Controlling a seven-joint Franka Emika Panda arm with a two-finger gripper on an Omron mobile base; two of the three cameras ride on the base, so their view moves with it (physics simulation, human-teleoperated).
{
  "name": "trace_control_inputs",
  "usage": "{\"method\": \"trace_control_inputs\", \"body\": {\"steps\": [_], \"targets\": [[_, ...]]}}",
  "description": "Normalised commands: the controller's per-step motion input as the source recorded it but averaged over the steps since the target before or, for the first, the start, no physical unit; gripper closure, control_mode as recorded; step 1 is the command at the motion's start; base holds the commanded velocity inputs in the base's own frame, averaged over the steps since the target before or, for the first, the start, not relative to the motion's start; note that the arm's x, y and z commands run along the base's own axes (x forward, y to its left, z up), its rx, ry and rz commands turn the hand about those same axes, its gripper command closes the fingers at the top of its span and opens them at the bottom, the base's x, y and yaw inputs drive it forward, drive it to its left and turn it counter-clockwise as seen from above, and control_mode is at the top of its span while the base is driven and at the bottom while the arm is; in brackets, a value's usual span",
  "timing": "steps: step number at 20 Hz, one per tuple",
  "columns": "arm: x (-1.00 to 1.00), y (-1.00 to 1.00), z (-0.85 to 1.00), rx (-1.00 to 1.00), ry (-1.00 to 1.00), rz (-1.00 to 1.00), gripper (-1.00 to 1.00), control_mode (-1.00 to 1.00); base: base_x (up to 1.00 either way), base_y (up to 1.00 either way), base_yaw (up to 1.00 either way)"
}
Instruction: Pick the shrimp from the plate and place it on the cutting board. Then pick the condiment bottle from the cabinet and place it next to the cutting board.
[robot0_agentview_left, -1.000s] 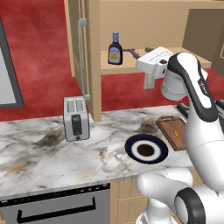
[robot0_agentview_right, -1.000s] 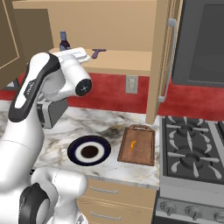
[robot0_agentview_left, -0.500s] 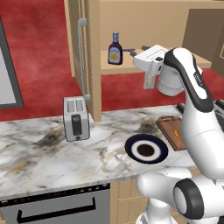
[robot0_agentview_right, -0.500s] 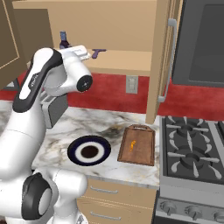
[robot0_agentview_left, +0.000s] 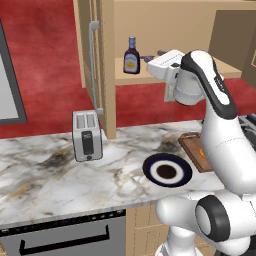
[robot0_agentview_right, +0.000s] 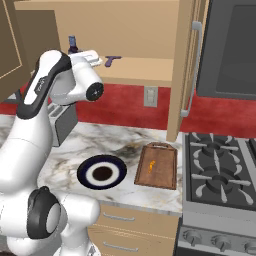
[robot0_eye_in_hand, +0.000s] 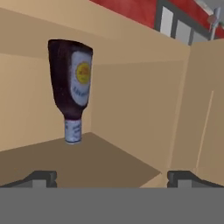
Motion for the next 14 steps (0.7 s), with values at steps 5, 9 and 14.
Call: {"method": "trace_control_inputs", "body": {"steps": [5, 9, 14], "targets": [[0.14, 0.09, 0.0, 0.0, 0.0, -0.02, -1.0, -1.0, 0.0, 0.0, 0.0], [0.15, 0.07, 0.0, 0.0, 0.0, -0.02, -1.0, -1.0, 0.0, 0.0, 0.0], [0.24, 0.02, 0.0, 0.0, 0.01, -0.01, -1.0, -1.0, 0.0, 0.0, 0.0]]}}
